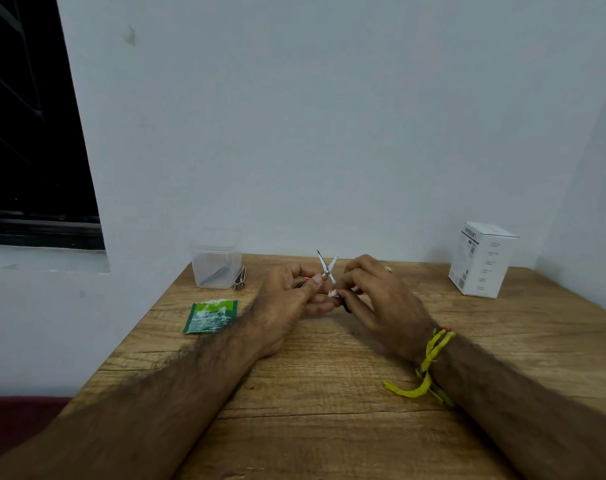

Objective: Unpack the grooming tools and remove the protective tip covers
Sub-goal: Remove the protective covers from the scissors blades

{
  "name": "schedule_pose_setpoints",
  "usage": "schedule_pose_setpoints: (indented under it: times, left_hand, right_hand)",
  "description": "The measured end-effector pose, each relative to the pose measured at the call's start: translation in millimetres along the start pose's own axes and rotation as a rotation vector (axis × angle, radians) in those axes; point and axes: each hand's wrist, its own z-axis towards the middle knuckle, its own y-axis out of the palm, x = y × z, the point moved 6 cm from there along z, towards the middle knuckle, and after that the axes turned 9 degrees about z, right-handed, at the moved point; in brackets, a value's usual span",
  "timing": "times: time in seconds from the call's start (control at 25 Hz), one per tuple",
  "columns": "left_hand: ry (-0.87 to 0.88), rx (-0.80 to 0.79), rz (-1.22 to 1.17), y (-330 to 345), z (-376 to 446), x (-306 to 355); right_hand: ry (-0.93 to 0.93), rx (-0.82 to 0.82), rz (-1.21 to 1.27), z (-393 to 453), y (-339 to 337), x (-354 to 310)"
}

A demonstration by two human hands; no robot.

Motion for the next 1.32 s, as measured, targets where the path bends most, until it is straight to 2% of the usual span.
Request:
schedule_pose_setpoints:
  times: [0.24, 0.64, 0.84, 1.04, 1.32]
  left_hand:
    - [-0.011, 0.009, -0.001, 0, 0, 1]
    - [-0.053, 0.025, -0.027, -5, 4, 0]
    - [-0.063, 0.056, -0.049, -8, 6, -4]
    - [-0.063, 0.049, -0.035, -8, 8, -4]
    - [-0.077, 0.080, -0.014, -9, 7, -3]
  right_hand:
    - [0.045, -0.068, -0.089, -1, 5, 0]
    - [0.056, -0.046, -0.015, -2, -1, -3]
    - [-0.004, -0.081, -0.103, -2, 8, -12]
    - [-0.009, -0.027, 0.048, -7, 4, -5]
    - [-0.031, -0.078, 0.034, -13, 1, -2]
